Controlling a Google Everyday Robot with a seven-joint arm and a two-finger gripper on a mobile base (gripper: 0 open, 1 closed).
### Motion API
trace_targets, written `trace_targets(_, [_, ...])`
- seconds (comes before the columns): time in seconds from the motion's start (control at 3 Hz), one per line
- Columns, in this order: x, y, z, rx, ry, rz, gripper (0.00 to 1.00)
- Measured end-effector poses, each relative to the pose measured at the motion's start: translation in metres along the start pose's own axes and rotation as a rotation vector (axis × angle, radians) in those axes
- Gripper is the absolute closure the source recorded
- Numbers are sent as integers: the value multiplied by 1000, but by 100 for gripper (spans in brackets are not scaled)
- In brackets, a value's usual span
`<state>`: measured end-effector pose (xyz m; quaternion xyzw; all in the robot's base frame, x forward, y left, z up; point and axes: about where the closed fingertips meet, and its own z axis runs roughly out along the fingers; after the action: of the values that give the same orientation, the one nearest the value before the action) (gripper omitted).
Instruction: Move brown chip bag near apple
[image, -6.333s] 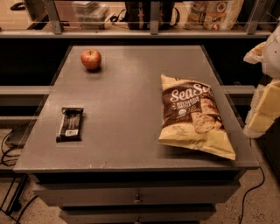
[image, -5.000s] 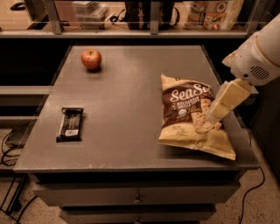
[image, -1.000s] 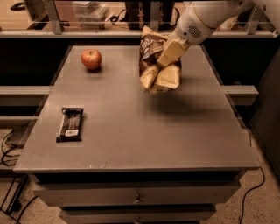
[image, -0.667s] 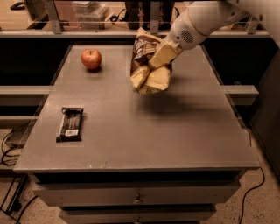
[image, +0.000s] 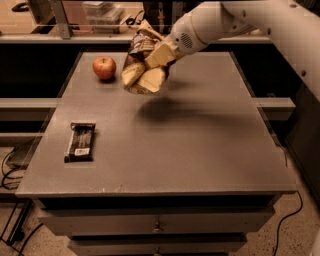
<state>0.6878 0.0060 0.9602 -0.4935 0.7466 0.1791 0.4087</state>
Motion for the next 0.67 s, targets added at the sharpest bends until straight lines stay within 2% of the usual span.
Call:
trace_targets(0.33, [-12,-10,29,22,-42,52,81])
trace_targets(0.67, [-16,-16,56,34,-59,100,58])
